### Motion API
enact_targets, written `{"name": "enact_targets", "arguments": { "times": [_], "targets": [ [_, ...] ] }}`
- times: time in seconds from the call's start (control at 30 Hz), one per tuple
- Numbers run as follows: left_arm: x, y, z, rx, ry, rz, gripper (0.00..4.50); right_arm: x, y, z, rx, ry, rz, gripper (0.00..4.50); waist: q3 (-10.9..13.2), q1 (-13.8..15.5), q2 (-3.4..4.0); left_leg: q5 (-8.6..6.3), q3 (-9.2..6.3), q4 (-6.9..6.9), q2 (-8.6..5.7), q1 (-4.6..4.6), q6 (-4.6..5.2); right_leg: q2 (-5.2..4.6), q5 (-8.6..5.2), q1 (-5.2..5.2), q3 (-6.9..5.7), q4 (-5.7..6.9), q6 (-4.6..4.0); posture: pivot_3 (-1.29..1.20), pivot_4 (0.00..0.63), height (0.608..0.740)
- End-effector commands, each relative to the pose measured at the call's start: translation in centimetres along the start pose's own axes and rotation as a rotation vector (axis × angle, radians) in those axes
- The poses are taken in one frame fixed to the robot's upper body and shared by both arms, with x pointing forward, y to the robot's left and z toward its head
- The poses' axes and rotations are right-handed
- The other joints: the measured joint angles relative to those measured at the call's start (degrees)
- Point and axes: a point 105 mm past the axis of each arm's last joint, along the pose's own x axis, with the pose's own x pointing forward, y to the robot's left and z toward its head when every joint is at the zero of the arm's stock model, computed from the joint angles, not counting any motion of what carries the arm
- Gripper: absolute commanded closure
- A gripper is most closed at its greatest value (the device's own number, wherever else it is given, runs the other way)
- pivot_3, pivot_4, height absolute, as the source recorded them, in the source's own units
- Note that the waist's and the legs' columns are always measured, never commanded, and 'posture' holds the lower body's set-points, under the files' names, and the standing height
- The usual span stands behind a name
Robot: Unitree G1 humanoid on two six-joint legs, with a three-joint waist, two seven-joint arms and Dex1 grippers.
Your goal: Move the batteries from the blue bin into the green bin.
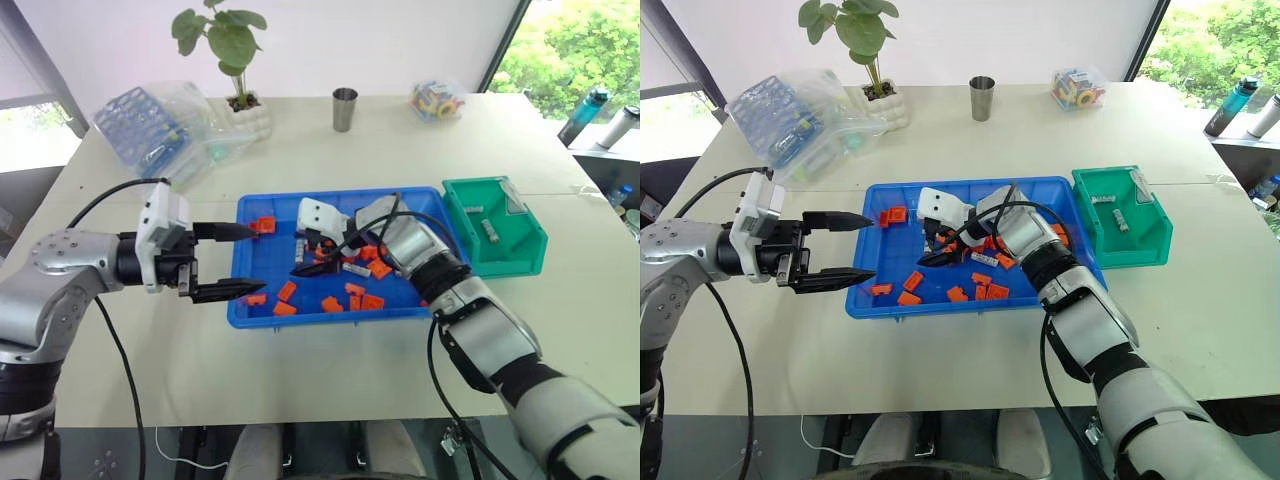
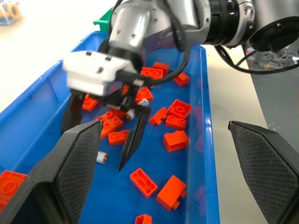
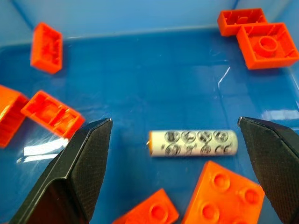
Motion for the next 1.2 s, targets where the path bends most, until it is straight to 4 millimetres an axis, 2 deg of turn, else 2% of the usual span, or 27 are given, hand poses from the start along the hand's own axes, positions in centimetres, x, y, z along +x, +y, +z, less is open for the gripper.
{"name": "enact_targets", "arguments": {
  "times": [0.03,0.3,0.4,0.5,0.6,0.63,0.7,0.77,0.87,0.97,1.1,1.2],
  "targets": [
    [-0.4,0.0,1.1,0.043,-0.019,0.015,0.0,-0.4,-0.7,1.1,-0.024,-0.029,-0.02,0.07,0.0,0.0,0.0,0.0,0.0,0.0,0.0,0.0,0.0,0.0,0.0,0.0,0.0,0.0,0.0,0.0,0.15,0.716],
    [-0.4,0.1,1.2,0.048,-0.021,0.015,0.0,-0.2,-0.9,-0.6,0.048,-0.001,-0.008,0.07,0.0,0.0,0.0,0.0,-0.01,0.0,0.0,0.01,-0.01,0.0,0.0,0.01,-0.01,0.0,0.0,0.0,0.15,0.716],
    [-0.3,0.2,1.3,0.051,-0.021,0.011,0.0,-0.4,-1.1,0.0,0.063,-0.042,-0.017,0.8,0.0,0.0,0.0,0.0,-0.01,0.0,0.0,0.01,-0.01,0.0,0.0,0.03,-0.01,0.0,0.0,0.0,0.15,0.716],
    [-0.2,0.3,1.3,0.05,-0.022,0.006,0.0,-0.9,-1.3,1.3,0.04,-0.084,-0.037,2.16,0.0,-0.1,0.01,0.0,-0.01,0.0,0.0,0.01,-0.01,0.0,0.0,0.02,-0.02,0.0,0.0,0.0,0.15,0.716],
    [0.0,0.2,1.4,0.047,-0.027,-0.004,0.0,-2.3,-1.3,2.8,-0.003,-0.132,-0.056,2.16,0.0,-0.1,0.04,0.0,-0.01,-0.01,0.0,0.01,-0.01,0.0,0.0,0.01,-0.01,0.0,0.0,0.0,0.15,0.716],
    [0.1,0.2,1.3,0.046,-0.028,-0.007,0.0,-3.2,-1.4,3.4,-0.018,-0.154,-0.074,2.16,0.0,0.0,0.05,0.0,-0.01,-0.01,0.0,0.01,-0.01,0.0,0.0,0.01,-0.01,0.0,0.0,0.0,0.15,0.716],
    [0.3,0.2,1.3,0.045,-0.035,-0.015,0.0,-6.8,-2.2,4.9,-0.022,-0.212,-0.166,2.16,0.1,0.4,0.1,0.0,-0.05,-0.02,-0.01,0.0,-0.01,-0.02,0.0,0.01,-0.02,0.0,0.0,0.0,0.15,0.716],
    [0.5,0.2,1.3,0.042,-0.039,-0.02,0.0,-10.5,-3.3,5.2,-0.003,-0.237,-0.29,2.16,0.1,0.8,0.1,0.0,-0.05,-0.01,-0.04,-0.02,-0.01,-0.06,0.0,0.02,-0.02,-0.01,0.0,0.0,0.15,0.716],
    [0.9,0.1,1.0,0.034,-0.044,-0.032,0.0,-17.6,-4.6,3.0,0.078,-0.201,-0.526,2.16,0.1,1.8,0.1,0.0,-0.05,-0.01,-0.06,-0.02,0.0,-0.09,0.0,0.03,-0.02,-0.06,0.0,0.0,0.15,0.716],
    [1.2,0.0,0.7,0.027,-0.048,-0.048,0.0,-22.7,-4.2,-0.3,0.156,-0.12,-0.674,2.16,0.1,2.0,0.08,-0.02,-0.08,-0.02,-0.06,-0.01,0.02,-0.11,0.0,0.1,-0.04,-0.13,0.0,0.0,0.15,0.716],
    [1.6,0.2,0.7,0.03,-0.049,-0.066,0.0,-26.9,-2.7,-4.2,0.226,0.0,-0.781,2.16,0.1,1.6,0.15,-0.02,-0.03,-0.04,-0.06,-0.01,0.03,-0.11,0.0,0.09,-0.03,-0.17,0.0,0.0,0.15,0.716],
    [1.9,0.5,0.9,0.039,-0.05,-0.08,0.0,-28.7,-1.7,-6.6,0.244,0.091,-0.824,2.16,0.2,1.2,0.26,-0.01,0.19,-0.06,0.05,0.07,0.03,0.0,0.0,0.06,0.1,-0.16,0.0,0.0,0.15,0.716]
  ]
}}
